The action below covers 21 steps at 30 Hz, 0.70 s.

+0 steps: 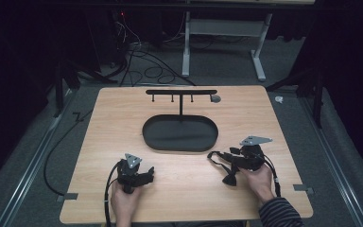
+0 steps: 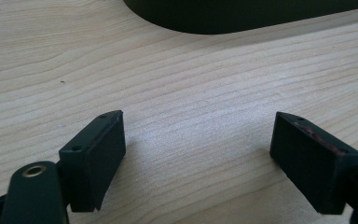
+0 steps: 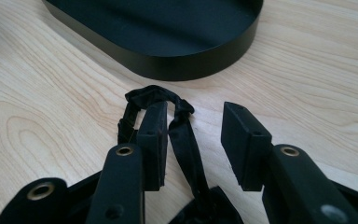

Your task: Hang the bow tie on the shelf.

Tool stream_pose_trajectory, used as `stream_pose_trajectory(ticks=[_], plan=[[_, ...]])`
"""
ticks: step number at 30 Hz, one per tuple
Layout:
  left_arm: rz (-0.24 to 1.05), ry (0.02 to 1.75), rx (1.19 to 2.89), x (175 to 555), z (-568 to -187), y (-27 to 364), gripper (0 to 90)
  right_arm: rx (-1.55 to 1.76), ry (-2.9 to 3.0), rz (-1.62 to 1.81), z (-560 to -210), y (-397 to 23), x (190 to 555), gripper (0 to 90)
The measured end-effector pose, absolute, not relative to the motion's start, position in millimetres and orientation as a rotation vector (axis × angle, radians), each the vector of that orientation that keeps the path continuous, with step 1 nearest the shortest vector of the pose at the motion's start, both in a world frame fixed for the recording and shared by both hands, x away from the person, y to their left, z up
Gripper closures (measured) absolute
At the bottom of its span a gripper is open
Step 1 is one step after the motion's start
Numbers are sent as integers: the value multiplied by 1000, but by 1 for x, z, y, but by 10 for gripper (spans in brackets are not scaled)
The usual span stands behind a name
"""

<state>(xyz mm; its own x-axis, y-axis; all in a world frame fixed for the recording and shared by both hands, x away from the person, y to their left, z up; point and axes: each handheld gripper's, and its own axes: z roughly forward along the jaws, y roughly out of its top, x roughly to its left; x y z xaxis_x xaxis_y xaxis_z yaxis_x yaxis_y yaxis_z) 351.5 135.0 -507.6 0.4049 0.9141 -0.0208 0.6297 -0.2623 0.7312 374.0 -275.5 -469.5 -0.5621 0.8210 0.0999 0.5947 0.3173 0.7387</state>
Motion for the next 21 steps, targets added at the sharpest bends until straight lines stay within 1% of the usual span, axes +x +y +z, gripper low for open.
stream_pose_trajectory(ticks=[10, 15, 17, 18, 21], plan=[[546, 1312, 1995, 351, -508, 135, 184, 1312, 2357, 1053, -484, -266, 385, 683], [546, 1311, 1995, 351, -508, 135, 184, 1300, 2398, 1024, -488, -264, 387, 776], [546, 1311, 1995, 351, -508, 135, 184, 1302, 2400, 1020, -488, -263, 388, 790], [546, 1311, 1995, 351, -508, 135, 184, 1307, 2408, 1021, -489, -264, 388, 824], [546, 1311, 1996, 351, -508, 135, 184, 1283, 2402, 1024, -488, -264, 387, 864]])
